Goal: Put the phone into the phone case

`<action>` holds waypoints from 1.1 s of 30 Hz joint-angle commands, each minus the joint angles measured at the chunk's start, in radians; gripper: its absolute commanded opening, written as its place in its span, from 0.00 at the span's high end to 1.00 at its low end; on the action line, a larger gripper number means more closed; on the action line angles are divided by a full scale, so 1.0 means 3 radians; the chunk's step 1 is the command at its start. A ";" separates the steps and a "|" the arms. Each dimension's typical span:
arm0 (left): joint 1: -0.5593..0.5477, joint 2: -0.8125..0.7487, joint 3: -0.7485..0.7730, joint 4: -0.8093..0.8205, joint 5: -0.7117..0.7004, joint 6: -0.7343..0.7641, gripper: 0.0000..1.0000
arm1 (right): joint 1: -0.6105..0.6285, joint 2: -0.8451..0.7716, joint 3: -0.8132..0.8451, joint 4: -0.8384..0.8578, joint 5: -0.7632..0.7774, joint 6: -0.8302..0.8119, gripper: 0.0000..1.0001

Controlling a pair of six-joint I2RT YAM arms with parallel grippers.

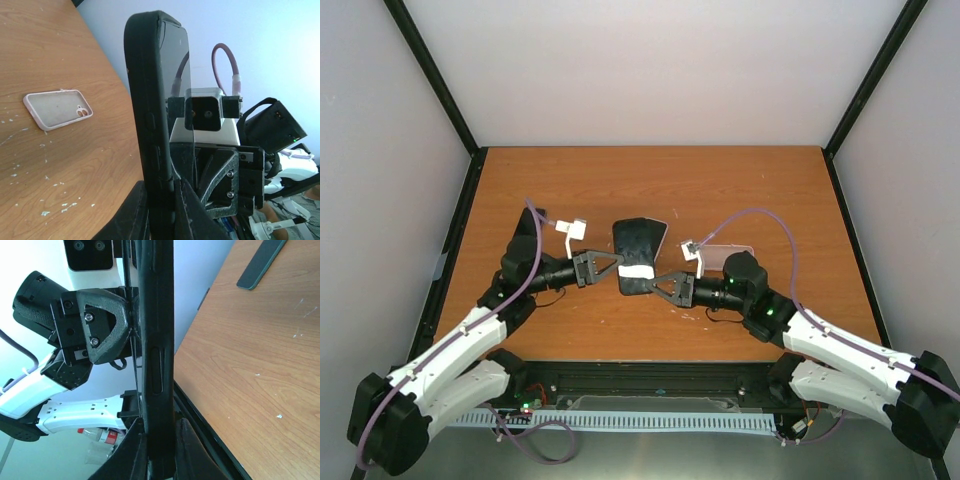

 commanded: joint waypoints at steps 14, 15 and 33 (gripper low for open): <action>0.0010 0.0200 0.0178 -0.0567 -0.0142 0.0610 1.00 | 0.0001 0.0036 0.0149 -0.0967 0.0831 0.0025 0.32; 0.0010 0.0239 0.0165 -0.0603 -0.0150 0.0632 1.00 | 0.0000 0.0007 0.0176 -0.1091 0.0936 -0.0011 0.26; 0.0015 0.1848 0.0264 -0.0790 0.0193 0.0787 1.00 | -0.0005 -0.0073 0.0311 -0.1812 0.1547 -0.0132 0.00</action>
